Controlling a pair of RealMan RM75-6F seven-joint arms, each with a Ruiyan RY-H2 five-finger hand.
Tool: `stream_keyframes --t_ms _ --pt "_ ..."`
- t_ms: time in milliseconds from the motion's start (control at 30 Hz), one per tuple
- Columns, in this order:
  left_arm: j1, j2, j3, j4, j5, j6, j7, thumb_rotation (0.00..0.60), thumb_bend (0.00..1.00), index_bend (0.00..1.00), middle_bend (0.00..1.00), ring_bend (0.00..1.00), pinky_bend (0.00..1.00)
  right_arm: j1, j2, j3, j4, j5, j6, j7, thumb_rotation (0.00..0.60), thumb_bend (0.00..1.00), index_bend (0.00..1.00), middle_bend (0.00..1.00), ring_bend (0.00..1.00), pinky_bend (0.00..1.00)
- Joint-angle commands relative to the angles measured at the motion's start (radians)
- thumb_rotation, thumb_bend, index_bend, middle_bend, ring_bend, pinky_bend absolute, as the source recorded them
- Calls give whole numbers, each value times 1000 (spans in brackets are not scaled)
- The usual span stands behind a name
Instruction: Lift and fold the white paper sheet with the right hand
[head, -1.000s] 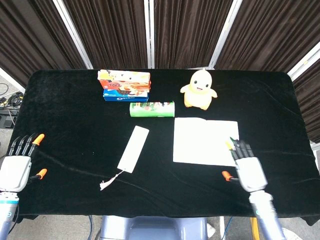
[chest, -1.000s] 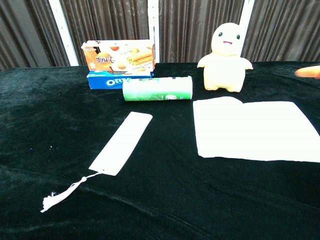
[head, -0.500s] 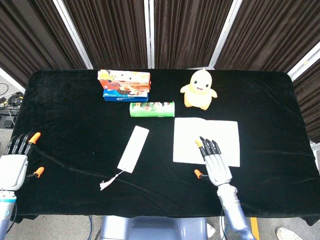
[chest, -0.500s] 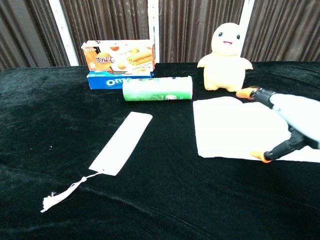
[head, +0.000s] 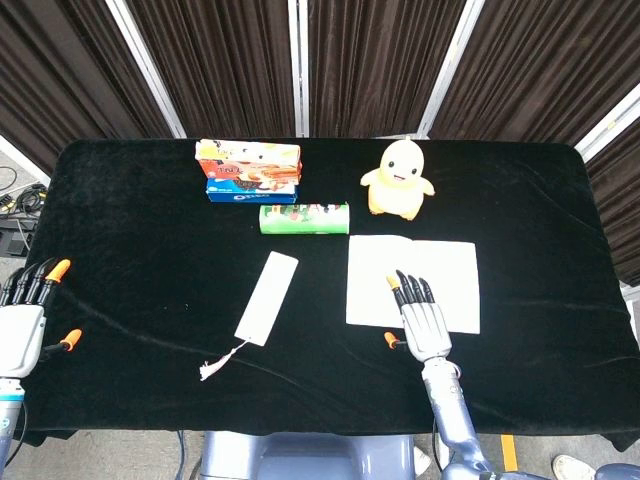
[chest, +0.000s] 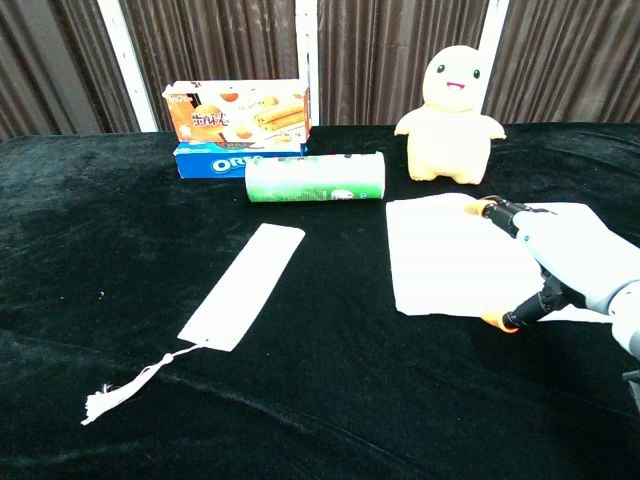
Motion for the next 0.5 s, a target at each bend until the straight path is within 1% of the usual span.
stream_keyframes --t_ms 33,267,500 --pt "0 1 -1 0 -2 -1 -2 600 218 0 0 0 0 8 -20 8 34 11 0 10 600 124 0 0 0 0" --pt "0 1 -4 0 -6 0 -6 600 219 0 0 0 0 16 -37 10 73 19 -2 21 600 125 0 0 0 0" --pt "-2 4 -2 -6 -10 -9 -4 600 218 0 0 0 0 21 -58 -3 109 34 -20 24 600 124 0 0 0 0"
